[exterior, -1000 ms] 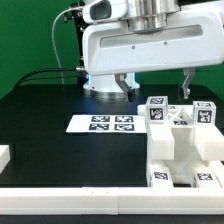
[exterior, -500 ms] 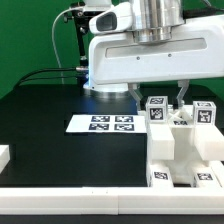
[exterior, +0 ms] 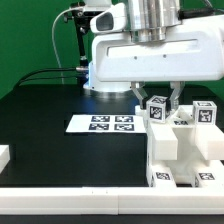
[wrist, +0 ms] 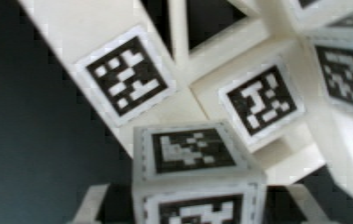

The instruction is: Assemble chair

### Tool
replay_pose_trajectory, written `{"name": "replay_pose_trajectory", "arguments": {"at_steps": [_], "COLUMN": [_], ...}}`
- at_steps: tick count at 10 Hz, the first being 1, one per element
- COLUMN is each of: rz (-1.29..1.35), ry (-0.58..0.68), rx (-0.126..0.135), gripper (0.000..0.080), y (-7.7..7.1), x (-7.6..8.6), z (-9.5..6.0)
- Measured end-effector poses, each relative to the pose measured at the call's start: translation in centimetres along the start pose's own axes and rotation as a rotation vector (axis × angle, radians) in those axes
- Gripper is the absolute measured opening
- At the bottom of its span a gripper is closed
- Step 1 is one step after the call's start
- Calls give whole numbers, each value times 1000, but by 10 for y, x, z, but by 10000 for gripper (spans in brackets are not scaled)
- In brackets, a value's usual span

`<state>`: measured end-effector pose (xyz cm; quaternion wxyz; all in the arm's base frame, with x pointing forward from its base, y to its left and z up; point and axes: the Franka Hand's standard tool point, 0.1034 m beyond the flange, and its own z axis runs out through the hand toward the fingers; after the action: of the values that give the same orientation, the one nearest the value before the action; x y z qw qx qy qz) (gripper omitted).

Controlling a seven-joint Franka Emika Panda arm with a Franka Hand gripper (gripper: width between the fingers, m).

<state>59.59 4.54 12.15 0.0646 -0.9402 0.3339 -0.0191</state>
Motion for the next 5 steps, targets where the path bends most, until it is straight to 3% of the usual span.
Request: {"name": "replay_pose_trajectory", "arguments": {"at_steps": [5], "rz": [605], "ry": [25], "rx": [18], "gripper": [284], "y": [2], "x": [1], "z": [0]}}
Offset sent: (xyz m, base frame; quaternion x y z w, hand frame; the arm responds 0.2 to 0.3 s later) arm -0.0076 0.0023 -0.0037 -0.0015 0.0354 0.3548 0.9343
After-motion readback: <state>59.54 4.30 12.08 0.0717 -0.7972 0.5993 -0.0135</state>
